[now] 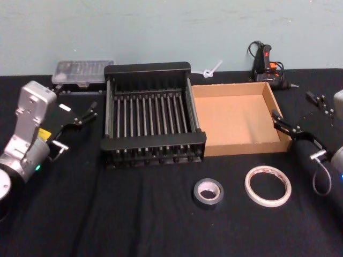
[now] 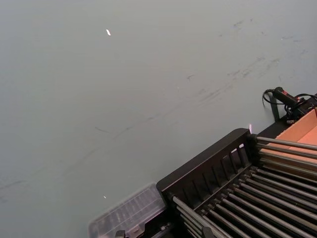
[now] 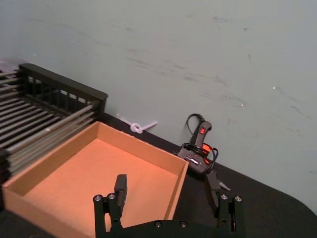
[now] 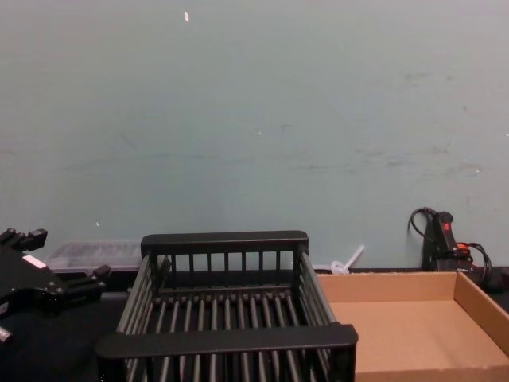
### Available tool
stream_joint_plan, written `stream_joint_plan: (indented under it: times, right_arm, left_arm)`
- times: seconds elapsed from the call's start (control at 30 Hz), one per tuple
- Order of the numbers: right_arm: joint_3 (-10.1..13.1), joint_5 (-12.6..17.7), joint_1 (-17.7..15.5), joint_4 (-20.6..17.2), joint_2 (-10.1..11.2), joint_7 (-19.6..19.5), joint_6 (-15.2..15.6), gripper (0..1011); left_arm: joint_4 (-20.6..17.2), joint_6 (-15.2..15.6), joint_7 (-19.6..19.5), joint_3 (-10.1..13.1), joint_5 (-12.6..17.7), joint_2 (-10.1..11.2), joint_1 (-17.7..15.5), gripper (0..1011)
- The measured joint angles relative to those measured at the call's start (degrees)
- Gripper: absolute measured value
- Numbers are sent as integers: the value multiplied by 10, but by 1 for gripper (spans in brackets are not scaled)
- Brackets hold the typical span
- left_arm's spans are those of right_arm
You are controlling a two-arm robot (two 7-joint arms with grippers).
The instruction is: Pick up the white tape and place it into the black box , Pick up the silver tape and place it into the brown box.
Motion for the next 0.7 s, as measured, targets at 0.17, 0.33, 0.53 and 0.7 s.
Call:
stream_joint_plan:
  times: [0.17, 0.33, 0.53, 0.7]
  right_arm:
    - [19, 14, -34, -37, 13, 7, 15, 1002]
    - [40, 30, -75, -75, 26, 13, 33, 1002]
    - [57, 39, -112, -105, 39, 22, 49, 1002]
    - [69, 51, -141, -125, 47, 35, 72, 1002]
  left_arm:
    - [0, 0, 0, 0, 0, 0, 0, 1001]
    - [0, 0, 0, 0, 0, 0, 0, 1001]
    - [0, 0, 0, 0, 0, 0, 0, 1001]
    - [0, 0, 0, 0, 0, 0, 0, 1001]
